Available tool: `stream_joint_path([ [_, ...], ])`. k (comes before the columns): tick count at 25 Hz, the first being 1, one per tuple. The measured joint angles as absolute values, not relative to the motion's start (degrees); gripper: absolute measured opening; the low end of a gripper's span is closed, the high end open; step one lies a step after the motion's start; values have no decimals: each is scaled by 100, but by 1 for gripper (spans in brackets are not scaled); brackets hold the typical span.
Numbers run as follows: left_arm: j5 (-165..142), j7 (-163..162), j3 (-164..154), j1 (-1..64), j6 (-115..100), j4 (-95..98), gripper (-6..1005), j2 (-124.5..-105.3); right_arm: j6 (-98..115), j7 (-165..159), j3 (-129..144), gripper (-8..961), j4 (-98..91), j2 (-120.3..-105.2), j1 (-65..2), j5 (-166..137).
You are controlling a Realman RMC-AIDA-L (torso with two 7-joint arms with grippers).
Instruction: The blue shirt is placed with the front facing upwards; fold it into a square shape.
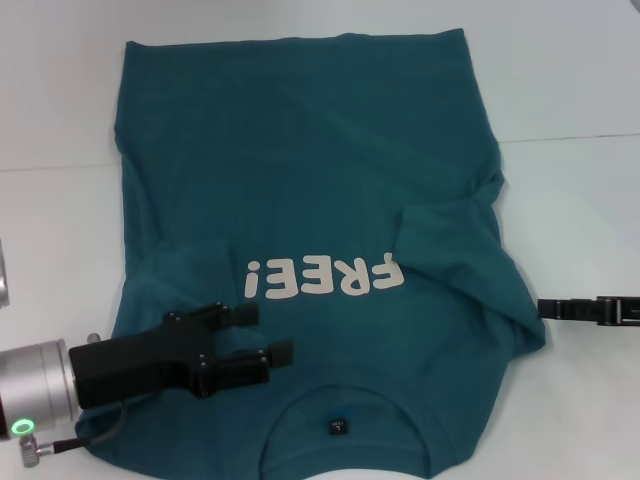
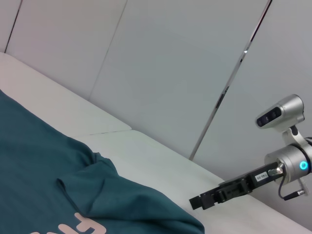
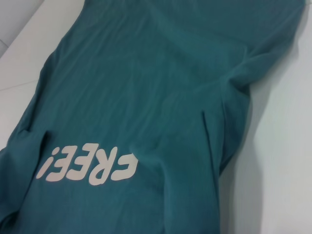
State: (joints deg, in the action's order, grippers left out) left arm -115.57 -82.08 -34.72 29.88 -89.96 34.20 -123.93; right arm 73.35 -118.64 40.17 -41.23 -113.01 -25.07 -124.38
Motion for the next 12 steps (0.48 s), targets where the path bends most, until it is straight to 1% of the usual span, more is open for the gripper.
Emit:
stream_joint_path([
  [4,-11557,-8209,-3471,2989,-8996,3407,854,-12393,7225,-11821,4051,760,-4004,-11361,-2608,-12438],
  [8,-11557,-8209,-3472,2989,-9012,3406,854,-12393,7218,-11820,4052,719,-3989,-11429,-2657,-12437],
  [12,-11560,-8201,-3484,2988,-9014,3400,854,-12393,7217,-11822,4052,678,-3861,-11448,-2714,-12436],
])
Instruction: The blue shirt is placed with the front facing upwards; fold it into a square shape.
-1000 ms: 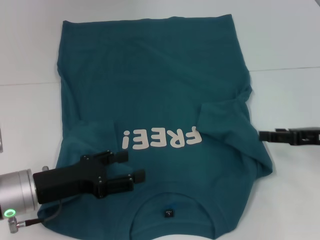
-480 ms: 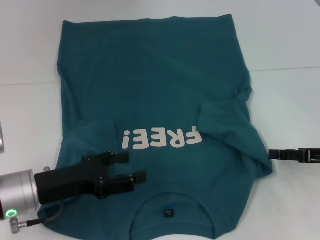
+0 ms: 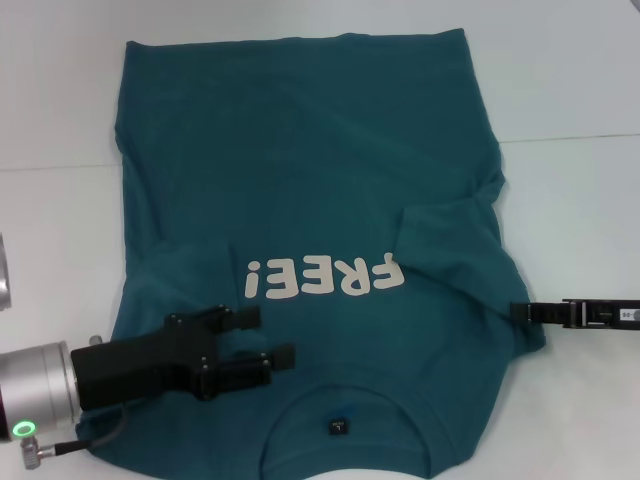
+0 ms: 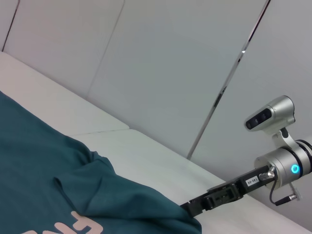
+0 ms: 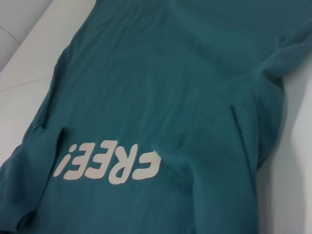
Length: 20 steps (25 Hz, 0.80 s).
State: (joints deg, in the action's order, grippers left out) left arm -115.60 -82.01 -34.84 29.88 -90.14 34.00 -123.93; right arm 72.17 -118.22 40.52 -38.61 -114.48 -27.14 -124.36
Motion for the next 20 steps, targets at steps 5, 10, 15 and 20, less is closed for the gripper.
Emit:
stream_joint_path([
  [5,-11564,-8201,-3546,2988,-9000,3398,854,-12393,7256,-11834,4061,563,-3749,-11451,-2799,-12436],
  [10,-11566,-8198,-3556,2985,-9009,3398,854,-12393,7388,-11829,4023,340,-3783,-11442,-2787,-12433],
  [15,-11566,-8194,-3560,2979,-9017,3400,855,-12402,7389,-11821,4035,147,-3792,-11435,-2768,-12433],
  [20,-11563,-8206,-3560,2979,-9019,3401,855,-12402,7415,-11820,3974,34,-3981,-11441,-2681,-12367],
])
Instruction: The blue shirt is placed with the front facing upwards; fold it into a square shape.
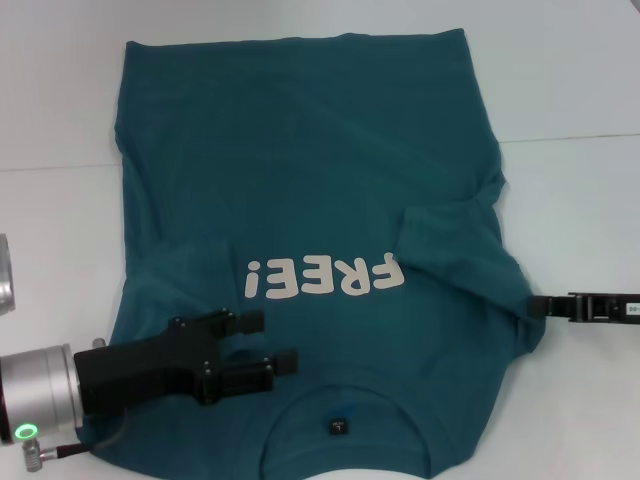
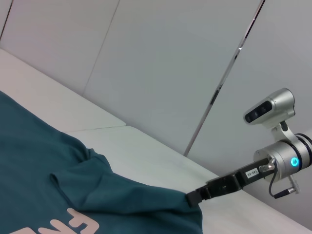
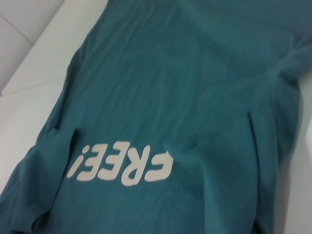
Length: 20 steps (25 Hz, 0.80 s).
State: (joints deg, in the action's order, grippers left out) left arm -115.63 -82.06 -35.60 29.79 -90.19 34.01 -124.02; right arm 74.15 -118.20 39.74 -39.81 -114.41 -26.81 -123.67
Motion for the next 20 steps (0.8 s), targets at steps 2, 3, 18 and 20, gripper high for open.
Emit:
stream_joint_path([
  [2,-11551,-8207,-3560,2979,-9018,3401,855,-12402,7449,-11821,3905,9,-4055,-11450,-2641,-12355],
  [3,-11548,-8208,-3560,2979,-9019,3402,855,-12402,7482,-11820,3855,8,-4074,-11450,-2627,-12354],
  [18,-11521,-8208,-3559,2987,-9022,3388,855,-12401,8015,-11782,3308,1,-4451,-11424,-2479,-12347],
  [20,-11517,-8208,-3559,2988,-9021,3387,855,-12401,8061,-11762,3280,1,-4454,-11410,-2461,-12348],
])
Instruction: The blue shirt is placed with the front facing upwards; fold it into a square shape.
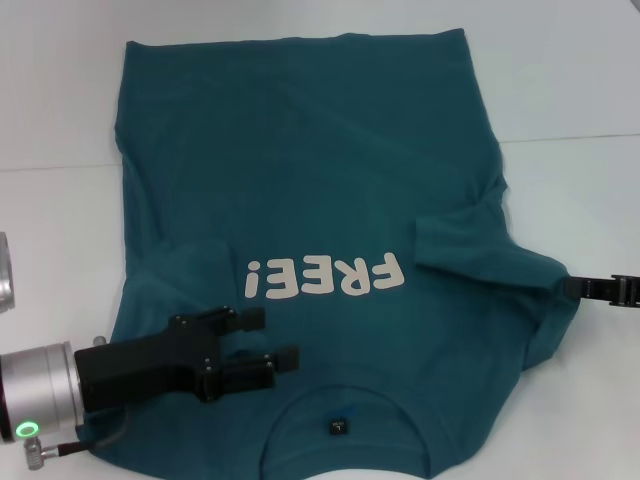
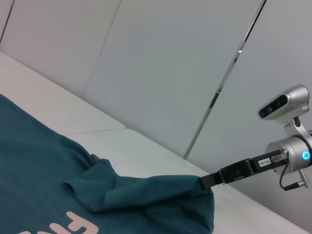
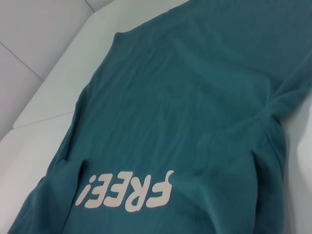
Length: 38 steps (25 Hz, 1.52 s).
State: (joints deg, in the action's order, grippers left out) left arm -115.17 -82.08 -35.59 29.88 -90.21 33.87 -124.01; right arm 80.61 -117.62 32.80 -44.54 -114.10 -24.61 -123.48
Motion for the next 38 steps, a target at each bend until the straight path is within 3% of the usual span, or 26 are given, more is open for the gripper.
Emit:
stream_joint_path([
  [19,-11466,-8202,-3559,3006,-9018,3306,854,-12419,8384,-11655,2974,2,-4526,-11261,-2275,-12354],
  [38,-11447,-8164,-3559,3011,-9027,3267,854,-12419,8653,-11484,3588,12,-4461,-11504,-2533,-12428],
])
